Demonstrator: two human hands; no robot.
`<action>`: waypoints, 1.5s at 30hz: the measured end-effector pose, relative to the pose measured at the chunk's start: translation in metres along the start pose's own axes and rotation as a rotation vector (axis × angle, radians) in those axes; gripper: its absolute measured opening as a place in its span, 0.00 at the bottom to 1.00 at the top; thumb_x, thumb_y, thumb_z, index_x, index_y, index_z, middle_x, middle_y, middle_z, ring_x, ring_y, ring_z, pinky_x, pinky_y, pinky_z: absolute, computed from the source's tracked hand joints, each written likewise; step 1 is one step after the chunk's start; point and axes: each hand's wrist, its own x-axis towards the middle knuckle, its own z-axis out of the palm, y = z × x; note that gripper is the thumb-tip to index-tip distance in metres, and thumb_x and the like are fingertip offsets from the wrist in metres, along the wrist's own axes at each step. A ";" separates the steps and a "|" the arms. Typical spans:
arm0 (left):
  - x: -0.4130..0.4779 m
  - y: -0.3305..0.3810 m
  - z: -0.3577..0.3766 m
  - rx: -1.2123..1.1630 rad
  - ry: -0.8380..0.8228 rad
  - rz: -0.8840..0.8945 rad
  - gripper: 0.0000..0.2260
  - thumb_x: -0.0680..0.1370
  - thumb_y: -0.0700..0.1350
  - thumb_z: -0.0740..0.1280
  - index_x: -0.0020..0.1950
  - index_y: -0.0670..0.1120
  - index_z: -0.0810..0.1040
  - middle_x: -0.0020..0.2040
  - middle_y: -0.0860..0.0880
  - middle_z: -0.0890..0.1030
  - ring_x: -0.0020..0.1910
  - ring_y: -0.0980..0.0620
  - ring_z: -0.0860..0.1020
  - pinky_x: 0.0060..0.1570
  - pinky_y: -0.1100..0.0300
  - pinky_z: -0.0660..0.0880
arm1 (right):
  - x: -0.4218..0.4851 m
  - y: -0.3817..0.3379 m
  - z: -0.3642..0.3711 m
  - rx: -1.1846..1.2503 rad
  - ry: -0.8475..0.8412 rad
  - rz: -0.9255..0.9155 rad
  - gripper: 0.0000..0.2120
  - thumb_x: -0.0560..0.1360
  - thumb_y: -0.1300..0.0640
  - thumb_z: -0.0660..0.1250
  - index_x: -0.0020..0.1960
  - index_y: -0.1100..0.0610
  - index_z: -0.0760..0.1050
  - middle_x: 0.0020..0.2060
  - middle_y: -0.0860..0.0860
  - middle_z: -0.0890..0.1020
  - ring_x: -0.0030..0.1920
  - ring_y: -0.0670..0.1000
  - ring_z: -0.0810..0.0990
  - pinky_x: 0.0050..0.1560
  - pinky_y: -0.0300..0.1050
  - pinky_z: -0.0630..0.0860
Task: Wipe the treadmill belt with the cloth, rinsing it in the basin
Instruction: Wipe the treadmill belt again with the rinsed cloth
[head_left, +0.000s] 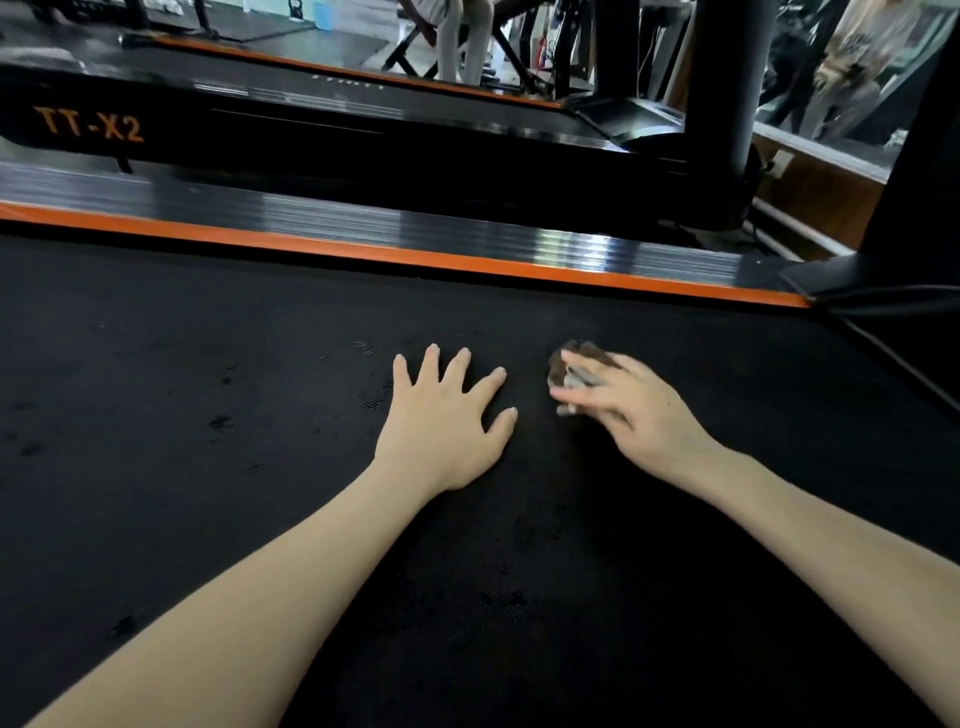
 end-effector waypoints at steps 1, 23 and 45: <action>0.001 0.000 0.000 -0.003 -0.002 -0.004 0.26 0.80 0.63 0.44 0.77 0.58 0.50 0.78 0.47 0.51 0.76 0.41 0.46 0.72 0.39 0.44 | 0.020 0.010 0.006 -0.023 0.012 0.065 0.16 0.78 0.62 0.61 0.62 0.47 0.77 0.70 0.48 0.69 0.68 0.54 0.65 0.67 0.42 0.59; 0.003 -0.002 0.000 -0.013 0.014 0.003 0.26 0.79 0.63 0.45 0.76 0.59 0.52 0.78 0.47 0.53 0.76 0.42 0.47 0.72 0.39 0.44 | 0.085 0.011 0.022 -0.119 0.027 0.216 0.20 0.79 0.65 0.57 0.67 0.48 0.73 0.72 0.48 0.65 0.70 0.57 0.64 0.70 0.49 0.58; -0.132 -0.057 -0.026 0.002 -0.156 0.061 0.25 0.79 0.64 0.42 0.76 0.62 0.48 0.79 0.52 0.47 0.77 0.47 0.43 0.73 0.42 0.42 | -0.050 -0.098 -0.005 0.115 0.128 0.372 0.16 0.75 0.57 0.69 0.62 0.52 0.77 0.67 0.52 0.73 0.70 0.52 0.68 0.63 0.35 0.61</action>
